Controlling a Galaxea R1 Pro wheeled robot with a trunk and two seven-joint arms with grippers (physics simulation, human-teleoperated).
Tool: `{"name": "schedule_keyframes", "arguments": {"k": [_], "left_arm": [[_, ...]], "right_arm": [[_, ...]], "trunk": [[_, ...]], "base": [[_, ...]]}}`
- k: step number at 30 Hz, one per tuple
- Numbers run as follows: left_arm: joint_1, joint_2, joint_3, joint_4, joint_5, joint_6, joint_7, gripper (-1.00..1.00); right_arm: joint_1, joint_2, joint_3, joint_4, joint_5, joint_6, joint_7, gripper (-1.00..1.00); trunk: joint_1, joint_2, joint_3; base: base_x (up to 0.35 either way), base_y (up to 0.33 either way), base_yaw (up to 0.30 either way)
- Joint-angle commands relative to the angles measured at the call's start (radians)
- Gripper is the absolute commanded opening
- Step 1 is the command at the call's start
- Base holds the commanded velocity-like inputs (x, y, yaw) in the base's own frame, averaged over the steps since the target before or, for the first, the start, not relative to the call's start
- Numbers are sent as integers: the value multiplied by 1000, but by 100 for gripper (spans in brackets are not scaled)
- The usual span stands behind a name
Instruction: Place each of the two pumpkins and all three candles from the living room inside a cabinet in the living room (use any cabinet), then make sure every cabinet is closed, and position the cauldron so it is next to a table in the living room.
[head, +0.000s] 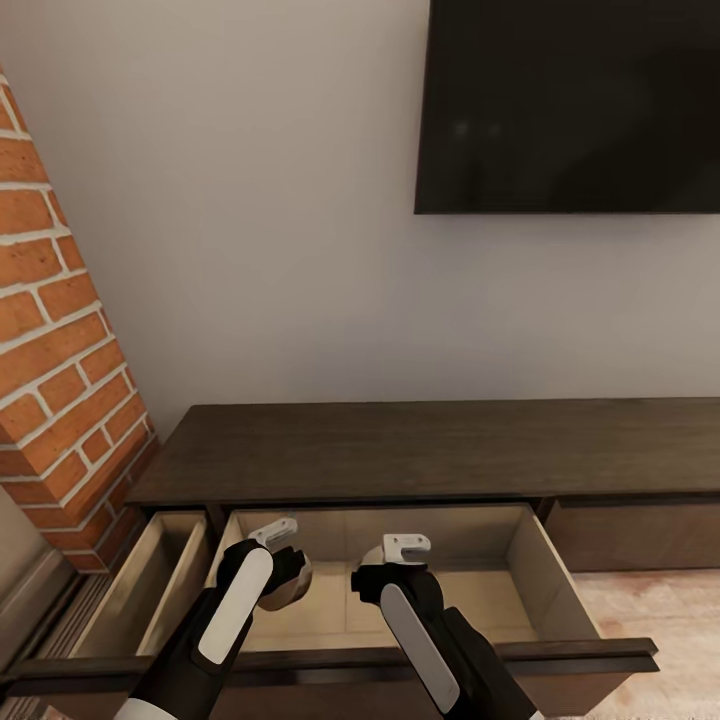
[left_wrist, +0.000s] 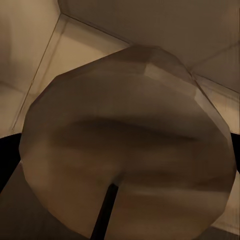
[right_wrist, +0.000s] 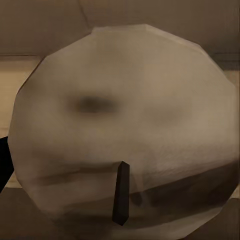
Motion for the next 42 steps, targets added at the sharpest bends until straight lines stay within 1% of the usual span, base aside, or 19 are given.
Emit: {"name": "schedule_keyframes", "arguments": {"k": [1, 33, 42], "left_arm": [[-1, 0, -1, -1, 6, 3, 7, -100], [-1, 0, 2, 0, 12, 10, 6, -100], [-1, 0, 2, -1, 13, 10, 6, -100]], "right_arm": [[-1, 0, 2, 0, -11, -1, -12, -100], [-1, 4, 0, 9, -14, 8, -13, -100], [-1, 4, 0, 9, -13, 8, -13, -100]], "trunk": [[0, -1, -5], [15, -8, -129], [15, -8, -129]], "base": [[0, 0, 0], [0, 0, 0], [0, 0, 0]]}}
